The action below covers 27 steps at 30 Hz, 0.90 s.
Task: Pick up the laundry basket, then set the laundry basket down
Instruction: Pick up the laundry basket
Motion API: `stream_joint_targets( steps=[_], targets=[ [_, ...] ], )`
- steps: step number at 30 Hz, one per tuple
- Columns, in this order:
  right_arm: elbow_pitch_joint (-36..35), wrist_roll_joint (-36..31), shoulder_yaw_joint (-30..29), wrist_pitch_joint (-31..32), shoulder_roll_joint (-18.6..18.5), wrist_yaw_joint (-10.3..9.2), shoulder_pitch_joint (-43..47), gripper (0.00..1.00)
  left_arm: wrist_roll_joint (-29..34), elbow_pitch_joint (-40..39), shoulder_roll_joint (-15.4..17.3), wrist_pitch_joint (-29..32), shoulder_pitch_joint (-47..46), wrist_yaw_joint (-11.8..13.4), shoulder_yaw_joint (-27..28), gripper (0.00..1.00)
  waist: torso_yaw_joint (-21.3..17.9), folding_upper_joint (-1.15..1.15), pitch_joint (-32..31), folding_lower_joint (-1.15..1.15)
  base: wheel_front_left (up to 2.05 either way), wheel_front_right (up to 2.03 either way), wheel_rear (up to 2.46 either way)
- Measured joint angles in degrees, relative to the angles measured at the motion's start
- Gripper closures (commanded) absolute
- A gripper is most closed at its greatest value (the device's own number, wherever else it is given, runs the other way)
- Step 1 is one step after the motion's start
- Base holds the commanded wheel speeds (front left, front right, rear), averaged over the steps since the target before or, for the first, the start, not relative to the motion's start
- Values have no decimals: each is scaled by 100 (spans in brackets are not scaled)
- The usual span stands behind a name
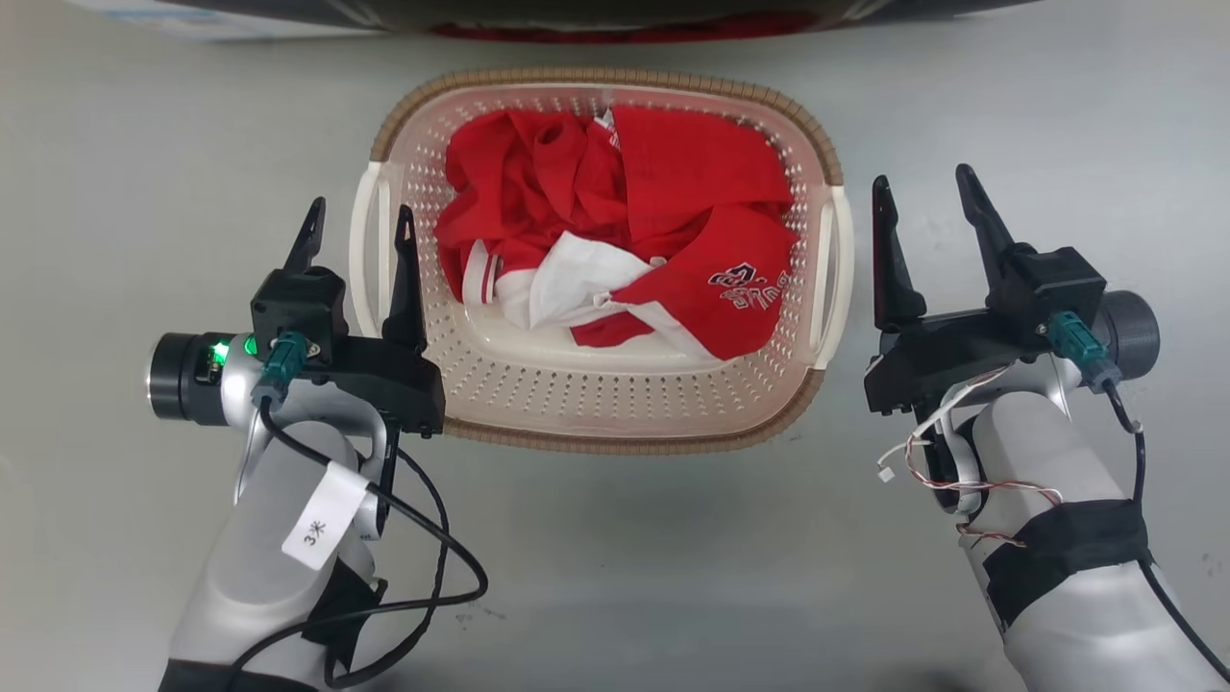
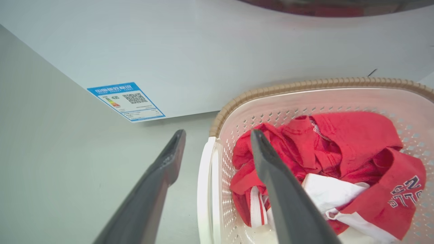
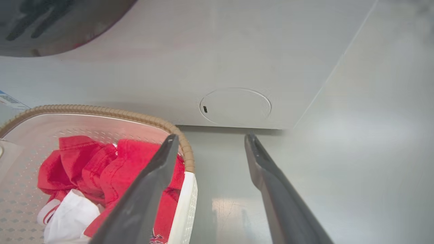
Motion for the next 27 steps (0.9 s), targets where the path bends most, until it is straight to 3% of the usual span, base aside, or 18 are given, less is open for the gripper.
stream_joint_targets(
  steps=[27],
  targets=[
    [848, 866, 898, 1, 1, -109, -365, 0, -163, 1312, -35, 0, -560, -102, -71, 0, 152, -1, 537, -2, 0, 0, 0]
  ],
)
